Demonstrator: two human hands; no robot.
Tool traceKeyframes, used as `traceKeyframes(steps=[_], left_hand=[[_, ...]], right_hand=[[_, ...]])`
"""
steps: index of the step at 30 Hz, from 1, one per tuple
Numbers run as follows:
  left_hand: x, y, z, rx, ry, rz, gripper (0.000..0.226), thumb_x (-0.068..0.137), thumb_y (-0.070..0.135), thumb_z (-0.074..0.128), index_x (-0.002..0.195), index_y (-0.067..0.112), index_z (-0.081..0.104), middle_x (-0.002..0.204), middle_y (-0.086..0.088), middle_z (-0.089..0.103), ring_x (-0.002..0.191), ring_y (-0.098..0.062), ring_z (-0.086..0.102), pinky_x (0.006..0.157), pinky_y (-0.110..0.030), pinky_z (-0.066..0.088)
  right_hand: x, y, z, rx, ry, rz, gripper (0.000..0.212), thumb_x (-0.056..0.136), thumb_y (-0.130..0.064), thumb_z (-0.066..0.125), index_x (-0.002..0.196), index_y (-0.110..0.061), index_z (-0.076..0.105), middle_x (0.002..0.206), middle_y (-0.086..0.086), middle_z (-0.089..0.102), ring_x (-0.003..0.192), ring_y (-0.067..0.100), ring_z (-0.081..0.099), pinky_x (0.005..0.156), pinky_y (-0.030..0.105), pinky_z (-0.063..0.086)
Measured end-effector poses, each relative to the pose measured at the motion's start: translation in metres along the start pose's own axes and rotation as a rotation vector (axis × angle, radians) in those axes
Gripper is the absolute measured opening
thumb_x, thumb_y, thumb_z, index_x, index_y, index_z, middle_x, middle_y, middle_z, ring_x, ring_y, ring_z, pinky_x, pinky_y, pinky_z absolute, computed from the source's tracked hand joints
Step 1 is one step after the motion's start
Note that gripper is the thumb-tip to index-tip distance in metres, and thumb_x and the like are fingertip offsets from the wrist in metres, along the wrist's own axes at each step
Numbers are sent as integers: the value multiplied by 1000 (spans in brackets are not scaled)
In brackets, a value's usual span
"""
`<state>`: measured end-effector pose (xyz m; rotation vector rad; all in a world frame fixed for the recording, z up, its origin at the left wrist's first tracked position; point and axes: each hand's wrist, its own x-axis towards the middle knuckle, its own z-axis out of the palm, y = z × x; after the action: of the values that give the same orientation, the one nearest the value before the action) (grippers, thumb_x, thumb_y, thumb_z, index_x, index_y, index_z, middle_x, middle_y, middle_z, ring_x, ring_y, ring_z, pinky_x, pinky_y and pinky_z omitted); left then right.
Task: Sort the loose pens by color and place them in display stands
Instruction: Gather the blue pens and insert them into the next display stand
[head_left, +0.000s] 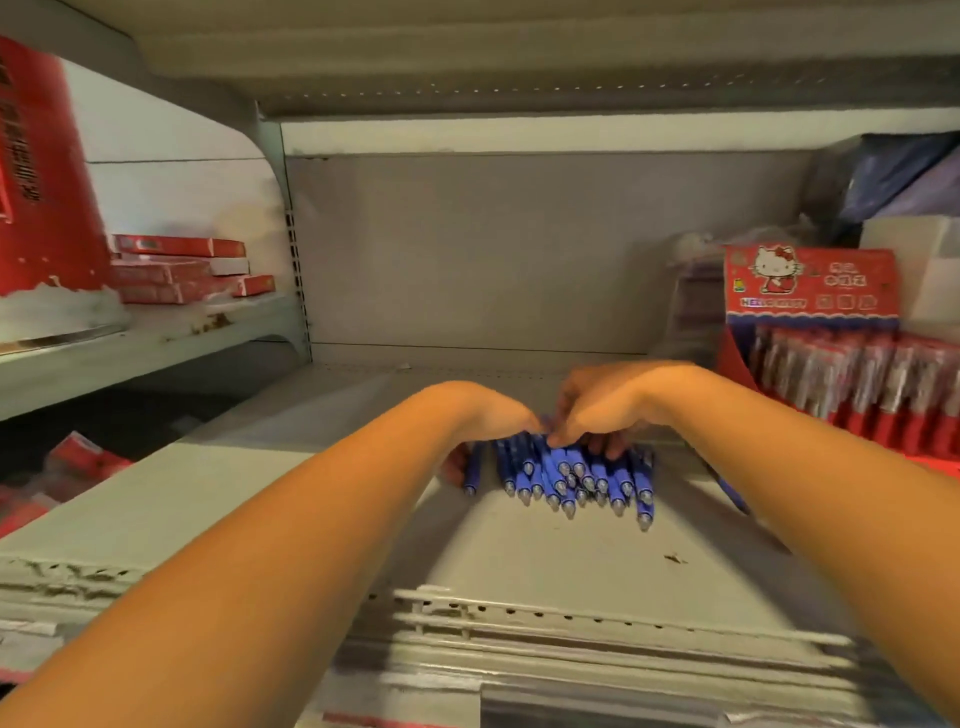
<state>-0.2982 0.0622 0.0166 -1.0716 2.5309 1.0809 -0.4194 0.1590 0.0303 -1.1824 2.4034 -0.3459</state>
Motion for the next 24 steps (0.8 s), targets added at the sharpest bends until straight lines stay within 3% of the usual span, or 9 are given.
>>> traceKeyframes(steps=[2,5,8,10,15,19,22,24], left_hand=[[11,4,-1,-57,-65,14,59,95,49,46,55,13,70,55,-5,63,56,-23,57,62,-29,52],[22,4,-2,-168,-211,17,35,94,35,44,66,16,49,60,1,40,50,-15,29,53,-27,34],[32,-1,-4,-79,-154,56,43,94,44,48,62,15,52,52,0,52,41,-16,48,46,-22,39],[34,-2,-5,-13,-141,103,46,96,43,48,61,14,51,50,-1,53,40,-17,53,42,-19,40],[32,1,-5,31,-166,153,29,95,25,46,68,14,45,63,-4,46,48,-18,41,46,-25,36],[28,3,-4,100,-117,178,25,91,28,51,73,11,51,78,-10,56,60,-25,50,61,-32,45],[23,4,-4,140,-101,174,19,90,29,50,83,11,54,84,-12,59,64,-27,54,59,-28,48],[21,6,0,172,-71,173,24,91,33,52,82,10,53,77,-11,57,54,-24,52,50,-23,46]], right_hand=[[3,-1,0,92,-28,4,12,90,-18,69,93,-11,61,93,5,59,79,19,60,57,20,54],[4,-3,0,202,-50,12,11,90,-8,68,99,-3,62,96,8,60,79,19,62,70,22,57],[4,-3,-1,245,-82,33,11,90,0,65,101,0,65,92,12,64,77,19,65,78,26,58],[2,-5,-1,227,-110,54,8,90,0,64,98,-2,64,85,11,65,70,16,64,70,24,56],[2,-10,3,109,-73,108,11,83,-1,58,93,-4,64,71,6,57,57,15,55,52,23,49],[0,-8,4,35,8,115,15,81,-8,61,93,-5,71,69,4,59,55,16,54,52,24,50],[-1,-5,4,-28,36,64,9,82,-23,72,87,-16,73,69,-1,61,59,14,55,51,21,49],[-3,-2,4,-84,33,32,6,82,-27,74,86,-23,72,75,0,62,66,15,56,53,20,48]])
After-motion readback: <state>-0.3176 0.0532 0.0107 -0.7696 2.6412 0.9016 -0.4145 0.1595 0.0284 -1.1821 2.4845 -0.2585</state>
